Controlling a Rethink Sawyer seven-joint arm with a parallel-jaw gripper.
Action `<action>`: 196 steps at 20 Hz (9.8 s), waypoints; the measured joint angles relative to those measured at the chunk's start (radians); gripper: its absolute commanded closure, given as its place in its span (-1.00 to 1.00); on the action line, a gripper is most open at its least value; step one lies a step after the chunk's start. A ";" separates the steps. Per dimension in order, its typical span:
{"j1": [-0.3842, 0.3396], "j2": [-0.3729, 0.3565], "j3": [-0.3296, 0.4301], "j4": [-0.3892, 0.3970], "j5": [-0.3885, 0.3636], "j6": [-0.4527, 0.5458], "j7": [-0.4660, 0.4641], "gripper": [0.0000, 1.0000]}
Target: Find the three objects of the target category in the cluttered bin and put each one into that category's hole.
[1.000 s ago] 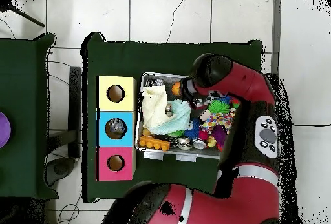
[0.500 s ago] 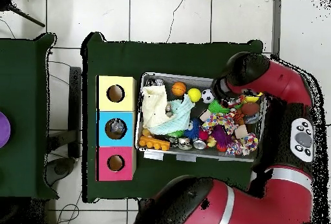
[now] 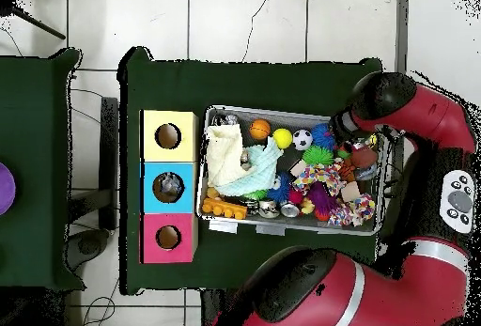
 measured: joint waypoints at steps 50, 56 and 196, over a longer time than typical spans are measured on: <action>0.061 -0.071 0.114 0.272 0.022 -0.189 0.000 1.00; 0.018 -0.015 0.114 0.148 -0.019 -0.173 0.000 1.00; -0.119 -0.206 0.136 0.437 -0.064 -0.457 -0.097 1.00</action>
